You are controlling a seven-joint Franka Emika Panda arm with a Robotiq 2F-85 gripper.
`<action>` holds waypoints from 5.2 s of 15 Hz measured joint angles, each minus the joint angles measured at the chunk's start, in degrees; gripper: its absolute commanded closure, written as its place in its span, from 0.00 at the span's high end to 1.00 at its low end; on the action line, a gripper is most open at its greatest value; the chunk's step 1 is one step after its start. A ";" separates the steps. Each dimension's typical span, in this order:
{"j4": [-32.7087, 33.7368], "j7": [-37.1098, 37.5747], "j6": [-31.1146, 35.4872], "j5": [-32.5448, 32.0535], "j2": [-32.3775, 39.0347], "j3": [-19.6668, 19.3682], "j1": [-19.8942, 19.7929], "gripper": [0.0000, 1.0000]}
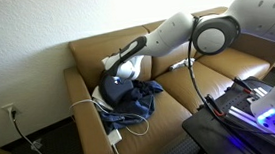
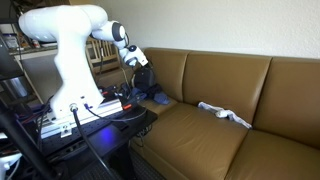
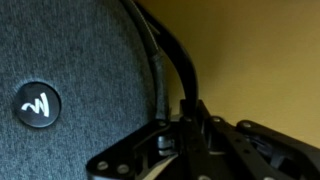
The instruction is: Move the black bag to the right then move it to the left
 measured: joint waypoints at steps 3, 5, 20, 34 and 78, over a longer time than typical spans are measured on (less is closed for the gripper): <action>0.00 2.54 -1.34 0.39 -0.44 0.00 -0.19 0.01; -0.15 3.72 -2.94 1.02 -1.00 -0.30 -0.33 0.01; -23.00 9.46 -14.47 4.76 -29.91 -8.90 -2.93 0.01; -62.06 14.35 -15.49 23.79 -56.42 -22.00 -8.38 0.01; -19.25 -18.39 -19.68 94.59 -5.19 -42.64 -1.41 0.99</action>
